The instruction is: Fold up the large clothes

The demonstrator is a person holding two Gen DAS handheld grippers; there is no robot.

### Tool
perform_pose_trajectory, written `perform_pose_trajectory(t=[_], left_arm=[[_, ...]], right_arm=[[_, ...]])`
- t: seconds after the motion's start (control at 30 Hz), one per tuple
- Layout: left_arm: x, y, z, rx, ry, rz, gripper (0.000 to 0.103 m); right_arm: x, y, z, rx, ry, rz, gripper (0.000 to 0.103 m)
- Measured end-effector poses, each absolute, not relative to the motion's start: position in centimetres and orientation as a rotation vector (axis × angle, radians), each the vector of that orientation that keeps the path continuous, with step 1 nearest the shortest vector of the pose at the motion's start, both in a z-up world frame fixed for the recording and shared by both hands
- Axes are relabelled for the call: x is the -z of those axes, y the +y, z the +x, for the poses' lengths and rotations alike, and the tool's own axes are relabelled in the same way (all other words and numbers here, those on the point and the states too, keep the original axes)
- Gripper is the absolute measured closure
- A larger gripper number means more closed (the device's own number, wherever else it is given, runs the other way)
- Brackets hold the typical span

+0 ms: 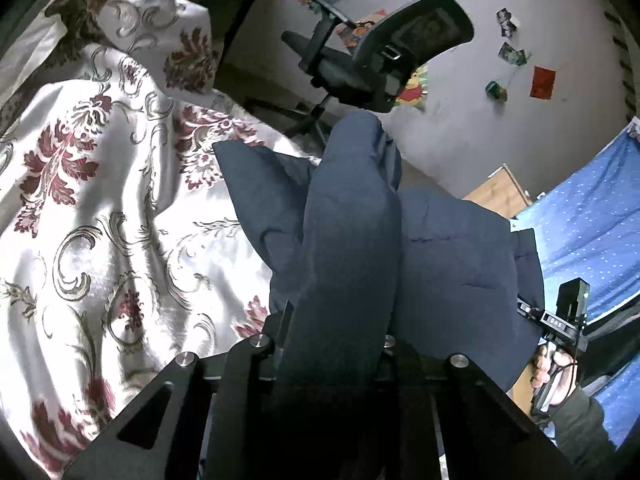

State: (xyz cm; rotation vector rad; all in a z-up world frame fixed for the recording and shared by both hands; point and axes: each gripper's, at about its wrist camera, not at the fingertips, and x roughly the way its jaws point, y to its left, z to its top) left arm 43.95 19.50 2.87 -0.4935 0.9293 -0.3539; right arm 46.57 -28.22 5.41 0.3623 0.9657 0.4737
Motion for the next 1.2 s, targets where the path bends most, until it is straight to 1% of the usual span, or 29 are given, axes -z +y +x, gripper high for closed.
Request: perform_pose_trajectory(t=[0.27,0.5,0.63,0.73,0.87,1.0,1.07,1.1,1.13,1.17,1.2], left_arm=[[-6.9,17.3,40.2,0.384,0.924,-0.469,0.09],[-8.8,15.8,38.1,0.381,0.91,-0.414,0.09],[-8.1,15.5,37.5,0.363,0.917,-0.379,0.09],[-6.8,15.4,37.6,0.351,0.934,-0.34,0.09],[-3.4,15.4,38.6,0.318,0.986,-0.314,0.089],[-1.3,15.1,38.7,0.29,0.991,-0.239,0.086],[-0.8,15.1,38.5,0.285,0.992,-0.222,0.08],[-0.6,15.1,38.4,0.277,0.993,-0.207,0.079],[-0.5,15.0,38.3,0.267,0.996,-0.192,0.074],[-0.3,15.0,38.2,0.254,0.998,-0.186,0.068],[-0.1,15.1,38.1,0.242,1.001,-0.183,0.065]], right_arm=[[-10.4,-28.6,42.1,-0.492,0.906,0.305,0.087],[-11.6,-28.8,39.5,-0.492,0.886,0.297,0.087],[-11.0,-28.6,38.8,-0.486,0.884,0.276,0.088],[-9.5,-28.7,38.5,-0.456,0.912,0.255,0.087],[-6.2,-27.8,39.0,-0.387,0.973,0.194,0.085],[-2.0,-28.6,39.9,-0.291,1.045,0.233,0.074],[-1.2,-29.3,39.9,-0.266,1.059,0.269,0.067],[-0.7,-29.7,40.1,-0.252,1.068,0.284,0.058],[-0.5,-29.9,40.1,-0.24,1.073,0.287,0.05],[-0.3,-30.2,40.1,-0.228,1.074,0.289,0.045],[-0.1,-30.4,40.0,-0.212,1.074,0.29,0.037]])
